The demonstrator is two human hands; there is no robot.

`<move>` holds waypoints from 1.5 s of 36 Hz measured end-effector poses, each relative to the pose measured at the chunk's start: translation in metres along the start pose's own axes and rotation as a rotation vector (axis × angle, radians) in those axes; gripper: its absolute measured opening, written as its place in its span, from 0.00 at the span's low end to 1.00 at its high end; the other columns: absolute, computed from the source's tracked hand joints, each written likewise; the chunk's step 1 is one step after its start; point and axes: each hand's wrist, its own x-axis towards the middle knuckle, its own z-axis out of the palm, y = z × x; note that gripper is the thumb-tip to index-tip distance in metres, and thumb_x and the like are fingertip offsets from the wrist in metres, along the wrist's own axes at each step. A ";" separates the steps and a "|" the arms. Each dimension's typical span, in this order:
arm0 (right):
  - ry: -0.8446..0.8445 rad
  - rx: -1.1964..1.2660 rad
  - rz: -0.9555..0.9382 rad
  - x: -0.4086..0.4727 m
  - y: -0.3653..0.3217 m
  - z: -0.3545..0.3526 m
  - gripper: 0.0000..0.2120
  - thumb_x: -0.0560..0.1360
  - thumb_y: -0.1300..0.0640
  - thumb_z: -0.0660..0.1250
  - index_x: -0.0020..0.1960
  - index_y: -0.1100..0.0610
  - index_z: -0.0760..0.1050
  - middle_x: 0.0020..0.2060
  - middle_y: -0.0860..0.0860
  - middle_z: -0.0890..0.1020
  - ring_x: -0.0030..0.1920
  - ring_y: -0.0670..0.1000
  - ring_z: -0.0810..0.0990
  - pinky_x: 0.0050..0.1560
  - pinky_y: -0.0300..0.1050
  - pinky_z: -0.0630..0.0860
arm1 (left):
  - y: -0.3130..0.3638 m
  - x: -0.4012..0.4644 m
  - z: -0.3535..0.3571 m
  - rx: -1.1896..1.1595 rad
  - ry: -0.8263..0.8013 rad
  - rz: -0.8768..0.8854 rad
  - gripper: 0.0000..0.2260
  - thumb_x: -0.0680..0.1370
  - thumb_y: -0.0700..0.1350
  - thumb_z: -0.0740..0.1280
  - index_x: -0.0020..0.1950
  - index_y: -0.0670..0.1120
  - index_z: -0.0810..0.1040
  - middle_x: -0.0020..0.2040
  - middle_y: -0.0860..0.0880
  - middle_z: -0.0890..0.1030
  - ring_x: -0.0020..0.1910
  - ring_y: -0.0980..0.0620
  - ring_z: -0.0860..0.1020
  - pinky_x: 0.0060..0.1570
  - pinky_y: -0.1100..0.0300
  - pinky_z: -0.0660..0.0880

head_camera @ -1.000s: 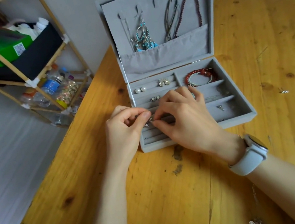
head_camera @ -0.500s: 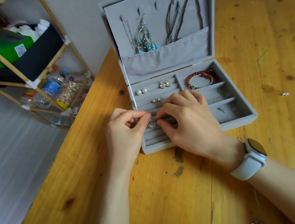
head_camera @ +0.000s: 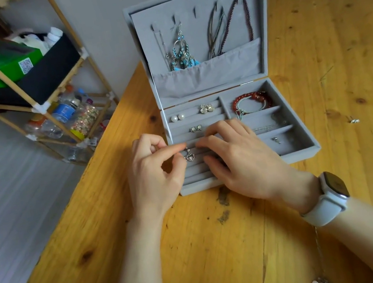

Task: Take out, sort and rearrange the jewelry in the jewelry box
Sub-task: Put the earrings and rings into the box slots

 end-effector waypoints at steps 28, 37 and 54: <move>0.215 -0.093 0.480 -0.168 0.151 -0.169 0.07 0.73 0.65 0.66 0.48 0.57 0.80 0.43 0.50 0.81 0.45 0.54 0.77 0.45 0.50 0.75 | 0.201 0.025 0.125 -0.104 -0.360 0.103 0.09 0.77 0.44 0.64 0.55 0.47 0.80 0.54 0.50 0.78 0.56 0.52 0.75 0.54 0.67 0.64; 0.188 -0.059 0.795 -0.172 0.247 -0.189 0.13 0.76 0.56 0.62 0.61 0.52 0.73 0.48 0.51 0.77 0.52 0.54 0.72 0.53 0.50 0.70 | 0.273 0.037 0.231 -0.094 -0.645 0.153 0.13 0.78 0.45 0.63 0.62 0.47 0.75 0.59 0.49 0.74 0.59 0.51 0.73 0.58 0.63 0.65; 0.383 0.169 0.728 -0.182 0.251 -0.201 0.02 0.75 0.63 0.63 0.46 0.57 0.74 0.41 0.49 0.77 0.43 0.50 0.75 0.45 0.41 0.70 | 0.289 0.040 0.280 -0.138 -0.530 0.236 0.03 0.76 0.46 0.66 0.46 0.49 0.79 0.46 0.54 0.78 0.46 0.54 0.76 0.49 0.55 0.74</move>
